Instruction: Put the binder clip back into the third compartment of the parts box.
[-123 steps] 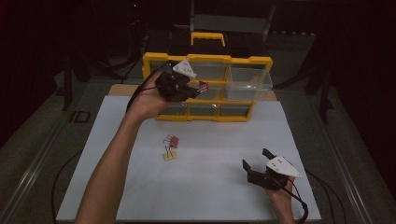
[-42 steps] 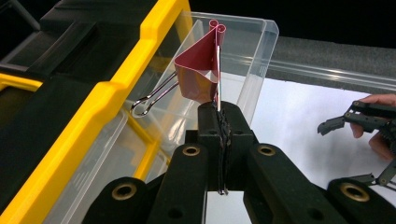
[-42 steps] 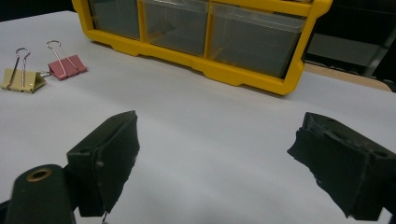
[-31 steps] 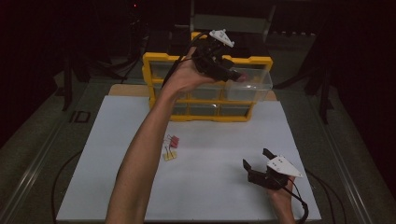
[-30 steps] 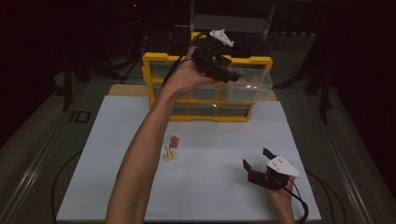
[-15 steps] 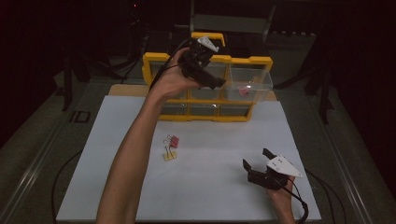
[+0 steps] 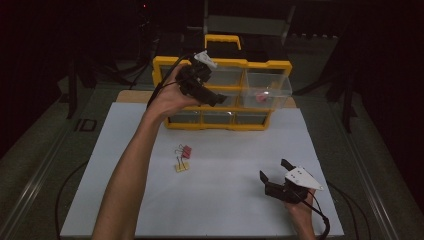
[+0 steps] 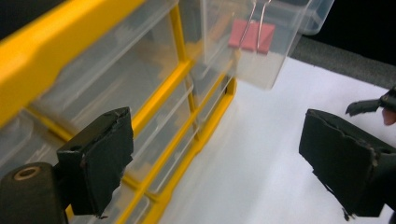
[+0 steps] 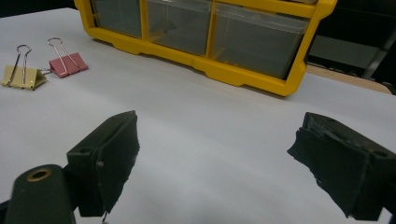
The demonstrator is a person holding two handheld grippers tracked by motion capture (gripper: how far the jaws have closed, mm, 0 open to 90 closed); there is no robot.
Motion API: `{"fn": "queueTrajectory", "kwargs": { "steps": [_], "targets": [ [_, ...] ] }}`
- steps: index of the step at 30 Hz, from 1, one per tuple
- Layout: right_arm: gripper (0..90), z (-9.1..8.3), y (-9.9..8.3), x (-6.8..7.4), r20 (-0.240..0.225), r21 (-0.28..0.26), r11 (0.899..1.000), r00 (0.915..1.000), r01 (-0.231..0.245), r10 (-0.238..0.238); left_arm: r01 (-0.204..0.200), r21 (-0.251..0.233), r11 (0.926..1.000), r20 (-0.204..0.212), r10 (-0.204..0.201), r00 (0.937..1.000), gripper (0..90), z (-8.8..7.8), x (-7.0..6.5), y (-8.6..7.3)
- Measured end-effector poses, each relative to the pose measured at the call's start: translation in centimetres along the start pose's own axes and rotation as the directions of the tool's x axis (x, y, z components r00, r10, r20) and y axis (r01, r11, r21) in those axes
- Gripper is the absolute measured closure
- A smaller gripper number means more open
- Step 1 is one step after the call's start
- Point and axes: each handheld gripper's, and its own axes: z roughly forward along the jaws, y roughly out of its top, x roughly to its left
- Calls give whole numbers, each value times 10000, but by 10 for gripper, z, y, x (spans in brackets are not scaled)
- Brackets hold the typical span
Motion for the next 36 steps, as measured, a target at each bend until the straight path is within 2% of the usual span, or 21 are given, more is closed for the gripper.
{"fn": "queueTrajectory", "kwargs": {
  "steps": [4, 10, 20, 25, 36],
  "targets": [
    [124, 1, 0, 1, -22, -8, 10000, 10000, 42, -42, 156, 7, 9999, -56, -156, 9999, 108, -3, 3, -10],
    [124, 0, 0, 0, 18, -32, 10000, 10000, 12, -12, 182, 84, 9998, -138, -181, 9997, 107, -7, 3, -24],
    [124, 0, 1, -1, 15, -99, 9999, 10000, -82, 82, 370, 130, 9992, -102, -368, 9993, 104, -13, 5, -47],
    [124, 0, 1, -1, 6, -104, 9999, 10000, -57, 57, 144, 441, 9989, -178, -136, 9997, 115, -12, -1, -58],
    [124, -1, 1, -2, -166, -160, 9998, 9998, -99, 97, 87, 381, 9992, -61, -85, 9999, 112, -12, -13, -84]
  ]
}}
